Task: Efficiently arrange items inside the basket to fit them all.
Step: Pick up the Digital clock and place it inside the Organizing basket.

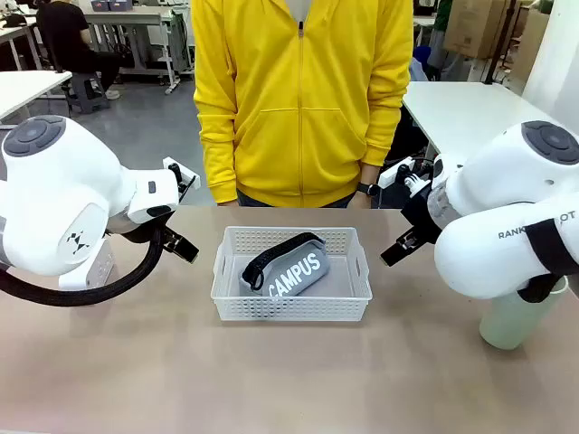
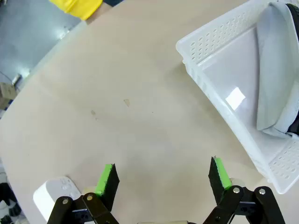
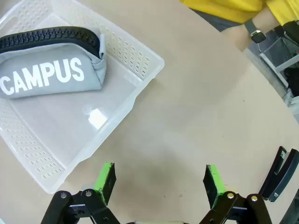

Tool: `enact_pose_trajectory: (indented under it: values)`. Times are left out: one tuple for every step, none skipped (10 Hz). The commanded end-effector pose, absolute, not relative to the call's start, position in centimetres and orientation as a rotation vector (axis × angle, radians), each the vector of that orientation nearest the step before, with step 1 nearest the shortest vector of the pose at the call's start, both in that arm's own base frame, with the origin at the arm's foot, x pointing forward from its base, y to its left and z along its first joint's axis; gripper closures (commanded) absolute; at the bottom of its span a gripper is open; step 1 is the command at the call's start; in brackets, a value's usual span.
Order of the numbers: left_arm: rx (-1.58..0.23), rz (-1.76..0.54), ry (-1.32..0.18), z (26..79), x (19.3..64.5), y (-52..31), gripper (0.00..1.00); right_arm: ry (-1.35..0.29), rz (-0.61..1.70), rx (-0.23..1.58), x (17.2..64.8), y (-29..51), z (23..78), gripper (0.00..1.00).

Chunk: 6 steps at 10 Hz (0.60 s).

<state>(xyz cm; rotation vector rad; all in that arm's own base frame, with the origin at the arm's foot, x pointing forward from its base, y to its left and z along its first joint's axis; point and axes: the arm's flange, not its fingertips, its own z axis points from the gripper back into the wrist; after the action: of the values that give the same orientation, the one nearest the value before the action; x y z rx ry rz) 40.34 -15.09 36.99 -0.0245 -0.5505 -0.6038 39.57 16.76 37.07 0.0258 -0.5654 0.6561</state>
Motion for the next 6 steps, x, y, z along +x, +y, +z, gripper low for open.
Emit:
enact_pose_trajectory:
  values:
    - [-0.024,-0.604,-0.551,37.0,40.34,-15.09,0.0,-0.565,0.656,0.026,39.57,16.76,37.07,0.0]
    - [-0.024,-0.604,-0.551,37.0,40.34,-15.09,0.0,-0.565,0.656,0.026,39.57,16.76,37.07,0.0]
    - [-0.024,-0.604,-0.551,37.0,40.34,-15.09,0.0,-0.565,0.656,0.026,39.57,16.76,37.07,0.0]
    - [-0.024,-0.604,-0.551,37.0,40.34,-15.09,0.0,-0.565,0.656,0.026,39.57,16.76,37.07,0.0]
    - [-0.024,-0.604,-0.551,37.0,40.34,-15.09,0.0,-0.565,0.656,0.026,39.57,16.76,37.07,0.0]
    - [-0.024,-0.604,-0.551,37.0,40.34,-15.09,0.0,-0.565,0.656,0.026,39.57,16.76,37.07,0.0]
